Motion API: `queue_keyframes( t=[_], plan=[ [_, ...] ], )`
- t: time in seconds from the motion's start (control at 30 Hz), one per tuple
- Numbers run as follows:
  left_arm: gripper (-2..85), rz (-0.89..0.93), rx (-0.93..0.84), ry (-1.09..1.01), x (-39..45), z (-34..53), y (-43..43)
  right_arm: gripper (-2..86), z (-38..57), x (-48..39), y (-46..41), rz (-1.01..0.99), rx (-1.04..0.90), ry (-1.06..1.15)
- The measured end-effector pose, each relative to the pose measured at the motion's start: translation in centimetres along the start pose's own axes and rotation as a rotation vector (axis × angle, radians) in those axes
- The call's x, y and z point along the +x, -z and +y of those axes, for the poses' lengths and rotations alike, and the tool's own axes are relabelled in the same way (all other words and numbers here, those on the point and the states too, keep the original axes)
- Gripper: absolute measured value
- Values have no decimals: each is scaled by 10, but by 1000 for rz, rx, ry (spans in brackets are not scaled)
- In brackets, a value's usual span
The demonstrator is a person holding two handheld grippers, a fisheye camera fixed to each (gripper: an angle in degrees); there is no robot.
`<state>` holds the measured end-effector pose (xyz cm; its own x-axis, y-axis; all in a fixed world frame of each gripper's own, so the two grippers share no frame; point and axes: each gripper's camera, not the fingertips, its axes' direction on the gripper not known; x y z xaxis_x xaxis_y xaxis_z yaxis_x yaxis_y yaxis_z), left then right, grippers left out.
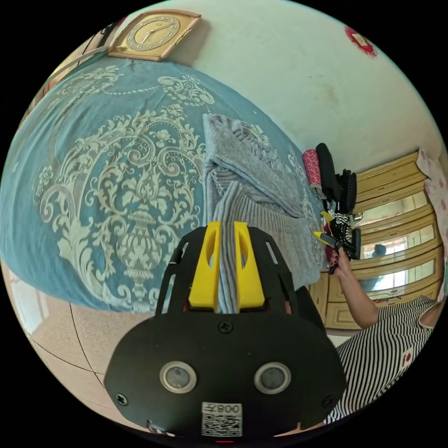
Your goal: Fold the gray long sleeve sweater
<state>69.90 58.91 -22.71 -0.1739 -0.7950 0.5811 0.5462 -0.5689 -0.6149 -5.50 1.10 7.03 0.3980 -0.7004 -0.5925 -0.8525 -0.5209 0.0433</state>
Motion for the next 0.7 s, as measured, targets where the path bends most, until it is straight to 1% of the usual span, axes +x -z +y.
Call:
queue_keyframes(
  t=[0.1,0.17,0.23,0.37,0.47,0.7],
  plan=[
    [44,25,-30,22,-16,45,9,58,39,27,5,-106,16,-39],
    [57,90,-70,82,-36,74,5,67,74,42,-5,-244,-12,-64],
    [63,151,-91,126,-51,90,-1,69,98,49,-16,-301,-30,-77],
    [59,211,-88,182,-74,112,-11,73,133,63,-45,-360,-52,-116],
    [45,265,-75,217,-88,122,-16,74,140,69,-66,-424,-57,-128],
    [31,323,-53,203,-104,142,-9,46,135,62,-107,-442,-101,-105]
  ],
)
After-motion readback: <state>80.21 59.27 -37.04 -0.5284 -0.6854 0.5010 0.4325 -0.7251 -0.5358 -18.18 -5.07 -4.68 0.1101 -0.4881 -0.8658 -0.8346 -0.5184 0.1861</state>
